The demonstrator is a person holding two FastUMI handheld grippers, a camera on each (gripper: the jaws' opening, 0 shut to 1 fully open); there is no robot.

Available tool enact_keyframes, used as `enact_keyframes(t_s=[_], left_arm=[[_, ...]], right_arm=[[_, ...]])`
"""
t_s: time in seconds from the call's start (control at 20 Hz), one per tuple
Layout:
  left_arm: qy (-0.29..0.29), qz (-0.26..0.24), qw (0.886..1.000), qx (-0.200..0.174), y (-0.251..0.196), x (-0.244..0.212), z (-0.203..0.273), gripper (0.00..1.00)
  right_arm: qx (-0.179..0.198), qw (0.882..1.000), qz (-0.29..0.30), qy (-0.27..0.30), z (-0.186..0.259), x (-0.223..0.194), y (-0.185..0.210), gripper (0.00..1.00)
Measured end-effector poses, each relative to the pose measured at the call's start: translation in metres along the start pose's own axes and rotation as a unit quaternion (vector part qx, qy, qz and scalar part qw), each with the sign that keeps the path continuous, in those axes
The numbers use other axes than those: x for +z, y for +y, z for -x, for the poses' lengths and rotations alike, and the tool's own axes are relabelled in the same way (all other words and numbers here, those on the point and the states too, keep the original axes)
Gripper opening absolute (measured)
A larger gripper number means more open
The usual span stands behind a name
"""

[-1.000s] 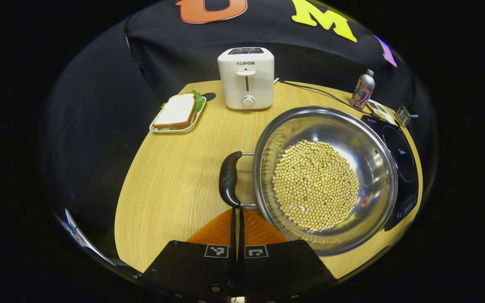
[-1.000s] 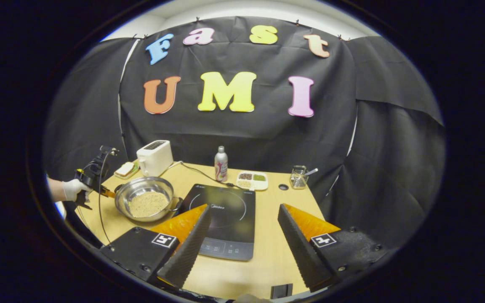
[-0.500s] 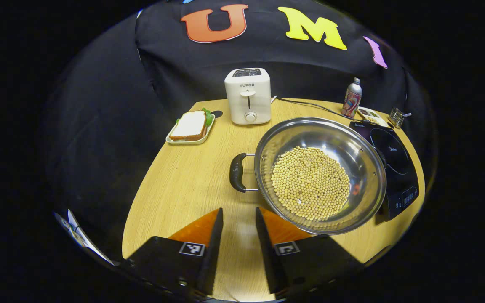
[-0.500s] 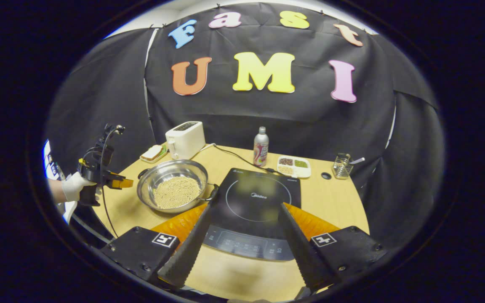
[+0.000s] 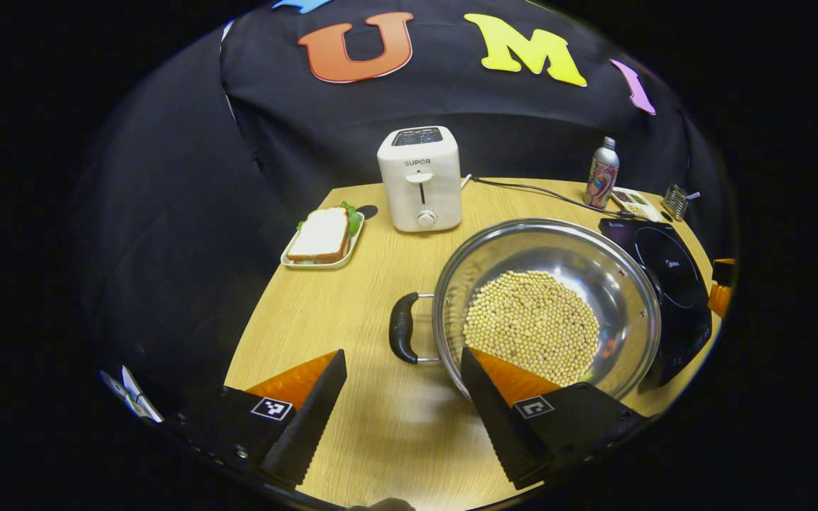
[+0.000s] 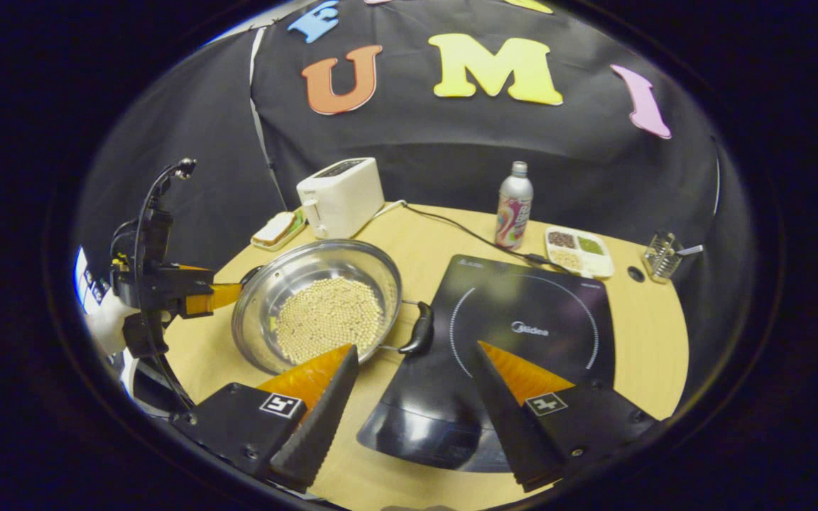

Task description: First push the handle of the pot to place it horizontally, then grasp the pot with both hands and set it on the induction cooktop.

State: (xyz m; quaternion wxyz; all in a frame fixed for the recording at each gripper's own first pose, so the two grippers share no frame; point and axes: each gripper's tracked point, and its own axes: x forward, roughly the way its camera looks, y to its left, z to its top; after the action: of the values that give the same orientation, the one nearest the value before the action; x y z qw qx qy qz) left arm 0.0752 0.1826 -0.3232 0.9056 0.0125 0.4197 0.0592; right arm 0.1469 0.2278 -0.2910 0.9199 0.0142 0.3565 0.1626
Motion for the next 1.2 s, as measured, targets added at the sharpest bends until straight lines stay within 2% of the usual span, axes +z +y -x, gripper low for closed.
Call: enact_keyframes(t_s=[0.1,0.15,0.2,0.25,0.3,0.35,0.4,0.45,0.5,0.55,0.6,0.65,0.7,0.75,0.85,0.9,0.95,1.0,1.05,1.1,1.2], left_arm=[[0.011,-0.007,1.000,0.002,-0.001,0.000,-0.014,0.97],[0.016,-0.008,1.000,0.006,0.000,-0.001,-0.019,1.00],[0.023,-0.007,1.000,0.004,-0.001,-0.003,-0.024,0.97],[0.029,-0.006,1.000,0.002,-0.001,-0.004,-0.030,0.97],[0.034,-0.006,0.999,0.002,-0.002,-0.005,-0.036,0.97],[0.040,-0.005,0.999,0.003,0.000,-0.006,-0.041,0.97],[0.046,-0.001,0.999,-0.001,-0.001,-0.007,-0.045,0.97],[0.049,-0.002,0.999,-0.005,-0.002,-0.006,-0.049,0.98],[0.051,-0.007,0.999,-0.008,-0.002,-0.006,-0.054,0.96],[0.054,-0.012,0.998,-0.010,-0.002,-0.004,-0.058,0.95],[0.059,-0.015,0.998,-0.012,-0.003,-0.005,-0.061,0.95],[0.065,-0.014,0.998,-0.018,-0.006,-0.004,-0.064,0.95],[0.069,-0.013,0.997,-0.023,-0.009,-0.003,-0.066,0.99],[0.073,-0.011,0.997,-0.033,-0.012,-0.002,-0.070,0.87],[0.078,-0.007,0.996,-0.036,-0.016,-0.002,-0.075,0.80],[0.082,-0.004,0.996,-0.038,-0.016,-0.002,-0.073,0.75],[0.088,-0.002,0.995,-0.041,-0.016,-0.002,-0.072,0.83],[0.095,0.001,0.994,-0.045,-0.017,-0.004,-0.073,0.73],[0.108,0.005,0.993,-0.051,-0.017,-0.005,-0.073,0.71],[0.117,0.012,0.991,-0.056,-0.017,-0.005,-0.072,0.71],[0.135,0.036,0.988,-0.059,-0.018,-0.005,-0.073,0.70]], right_arm=[[0.007,1.000,-0.005,0.015,-0.024,0.003,0.007,0.96],[0.009,1.000,-0.007,0.028,-0.035,0.001,0.008,0.95],[0.011,0.999,-0.011,0.035,-0.044,0.001,0.011,0.99],[0.010,0.999,-0.015,0.040,-0.051,0.003,0.012,0.94],[0.006,0.999,-0.016,0.046,-0.057,0.003,0.010,0.98],[0.001,0.998,-0.019,0.052,-0.063,0.002,0.007,0.92],[-0.002,0.998,-0.023,0.059,-0.068,-0.001,0.006,0.90],[-0.006,0.997,-0.034,0.067,-0.072,-0.003,0.004,0.96],[-0.009,0.996,-0.045,0.074,-0.075,-0.006,0.003,0.90],[-0.011,0.995,-0.055,0.083,-0.080,-0.008,0.002,0.89],[-0.011,0.994,-0.066,0.090,-0.082,-0.011,0.002,0.94],[-0.008,0.992,-0.077,0.096,-0.085,-0.011,0.004,0.92],[-0.008,0.991,-0.087,0.101,-0.088,-0.013,0.005,0.86],[-0.011,0.991,-0.094,0.099,-0.087,-0.011,0.005,0.82],[-0.018,0.987,-0.117,0.108,-0.090,-0.012,0.004,0.76],[-0.019,0.985,-0.128,0.111,-0.089,-0.010,0.003,0.65],[-0.020,0.983,-0.140,0.119,-0.089,-0.011,0.002,0.66],[-0.019,0.982,-0.146,0.119,-0.089,-0.013,0.001,0.65],[-0.016,0.982,-0.145,0.118,-0.089,-0.012,0.001,0.67],[-0.012,0.982,-0.147,0.117,-0.089,-0.012,0.000,0.62],[-0.008,0.982,-0.156,0.111,-0.090,-0.012,0.001,0.60]])
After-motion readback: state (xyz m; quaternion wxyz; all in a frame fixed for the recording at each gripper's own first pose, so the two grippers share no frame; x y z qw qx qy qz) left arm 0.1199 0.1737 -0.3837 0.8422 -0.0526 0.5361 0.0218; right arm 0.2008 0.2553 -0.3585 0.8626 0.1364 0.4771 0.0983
